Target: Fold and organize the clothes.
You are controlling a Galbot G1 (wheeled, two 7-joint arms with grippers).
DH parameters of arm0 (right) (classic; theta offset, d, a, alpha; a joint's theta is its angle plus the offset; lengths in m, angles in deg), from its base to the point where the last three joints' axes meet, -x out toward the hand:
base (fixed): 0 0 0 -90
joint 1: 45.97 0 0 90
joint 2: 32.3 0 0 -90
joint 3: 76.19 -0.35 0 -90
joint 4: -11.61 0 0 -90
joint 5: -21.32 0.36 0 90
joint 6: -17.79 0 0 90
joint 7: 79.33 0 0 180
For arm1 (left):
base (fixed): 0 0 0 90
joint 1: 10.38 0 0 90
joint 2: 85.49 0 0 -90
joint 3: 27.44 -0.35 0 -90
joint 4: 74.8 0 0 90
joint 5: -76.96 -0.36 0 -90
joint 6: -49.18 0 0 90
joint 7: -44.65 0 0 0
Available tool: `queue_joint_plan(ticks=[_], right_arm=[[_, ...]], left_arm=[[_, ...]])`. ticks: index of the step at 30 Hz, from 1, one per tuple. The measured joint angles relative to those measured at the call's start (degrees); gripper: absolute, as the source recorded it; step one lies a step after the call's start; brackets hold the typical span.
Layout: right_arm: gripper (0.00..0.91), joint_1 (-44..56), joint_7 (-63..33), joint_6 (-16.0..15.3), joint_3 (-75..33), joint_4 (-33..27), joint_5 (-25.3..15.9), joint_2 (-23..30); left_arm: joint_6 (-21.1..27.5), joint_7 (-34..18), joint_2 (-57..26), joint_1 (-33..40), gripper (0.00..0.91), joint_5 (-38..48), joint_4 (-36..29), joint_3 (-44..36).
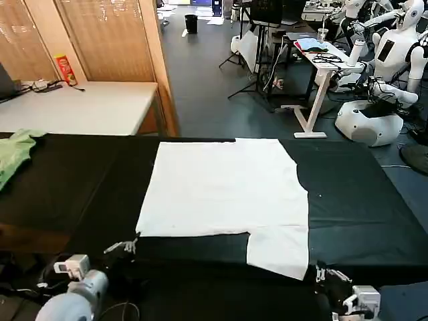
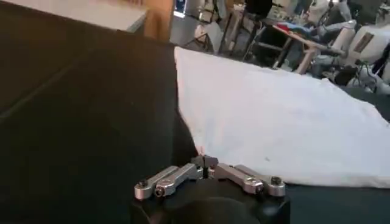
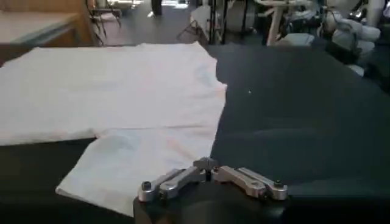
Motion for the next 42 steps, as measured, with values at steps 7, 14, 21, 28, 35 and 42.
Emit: queue_joint_plan(ticks=[7,14,21,28,35,42], right_arm=[[0.780,-1.23,0.24,0.02,0.77,-3.48,0.11,0.16],[0.478,-2.90,0.66,-0.16,1.52,-6.07,0.12,0.15],[0.078,-3.39,0.79,0.02,2.26,-7.71,0.14,0.48],[0.049,-2.06,0.33,0.34,1.57,-6.30,0.48,0.65],[0.049,3.81,-1.24,0.27,0.46,1.27,1.08,1.16],[0.049,7.12,-2.30,0.89,-0.62,4.61,2.07,1.61]], left_arm=[[-0.35,0.17,-0.08,0.17,0.000,-0.41,1.03,0.22],[-0.42,0.39,0.02,0.49,0.000,-0.88,1.84,0.11],[-0.47,0.54,-0.05,0.54,0.000,-1.05,2.39,0.11],[-0.47,0.63,-0.15,0.87,0.000,-1.05,2.55,0.00],[-0.67,0.60,-0.77,-1.00,0.000,-0.57,0.73,1.51],[-2.05,0.61,-1.31,-5.17,0.000,1.43,-2.01,4.76]])
